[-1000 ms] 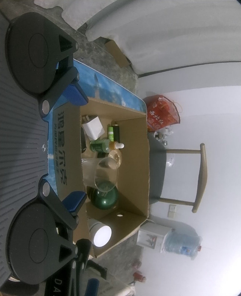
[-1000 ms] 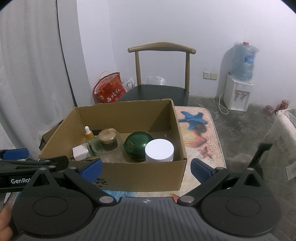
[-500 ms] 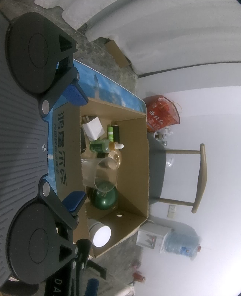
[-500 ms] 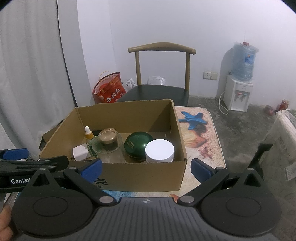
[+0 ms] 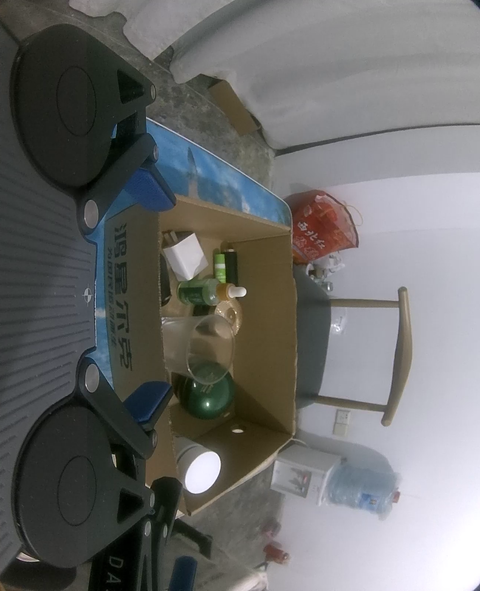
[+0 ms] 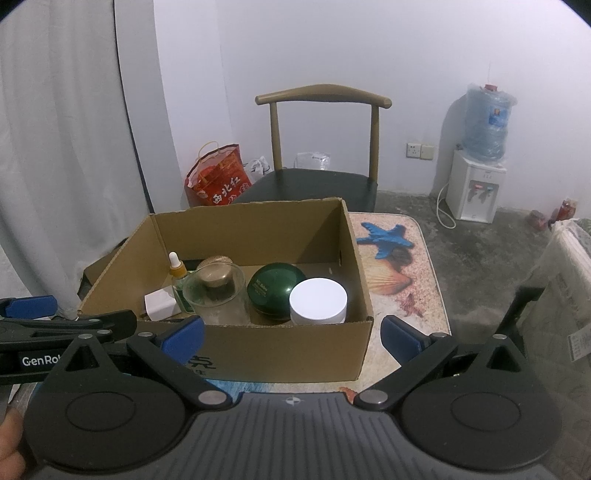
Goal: Organize rigid objects
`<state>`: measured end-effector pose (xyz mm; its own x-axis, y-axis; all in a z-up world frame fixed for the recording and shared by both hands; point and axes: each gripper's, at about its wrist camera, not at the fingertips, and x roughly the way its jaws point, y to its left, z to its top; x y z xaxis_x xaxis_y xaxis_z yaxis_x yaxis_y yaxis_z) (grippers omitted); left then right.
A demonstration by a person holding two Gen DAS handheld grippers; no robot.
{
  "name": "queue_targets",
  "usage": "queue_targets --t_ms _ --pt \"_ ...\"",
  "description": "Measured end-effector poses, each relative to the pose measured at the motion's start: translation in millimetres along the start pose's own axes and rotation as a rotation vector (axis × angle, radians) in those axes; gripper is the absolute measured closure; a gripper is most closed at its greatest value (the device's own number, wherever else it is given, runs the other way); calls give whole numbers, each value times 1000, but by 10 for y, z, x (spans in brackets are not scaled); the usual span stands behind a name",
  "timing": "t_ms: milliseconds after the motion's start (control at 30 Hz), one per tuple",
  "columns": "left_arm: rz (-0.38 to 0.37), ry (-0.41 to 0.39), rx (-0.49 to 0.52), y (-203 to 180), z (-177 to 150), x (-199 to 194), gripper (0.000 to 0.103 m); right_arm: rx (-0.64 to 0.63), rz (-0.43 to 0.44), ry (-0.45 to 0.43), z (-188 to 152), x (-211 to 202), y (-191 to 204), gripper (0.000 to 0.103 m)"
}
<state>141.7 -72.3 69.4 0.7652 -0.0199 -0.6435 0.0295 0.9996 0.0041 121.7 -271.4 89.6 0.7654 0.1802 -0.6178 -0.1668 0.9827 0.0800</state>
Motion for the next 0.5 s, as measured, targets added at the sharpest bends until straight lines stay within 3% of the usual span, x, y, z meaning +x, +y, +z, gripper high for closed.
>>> queue_targets --t_ms 500 --pt "4 -1 -2 -9 3 8 4 3 0 1 -2 5 1 0"
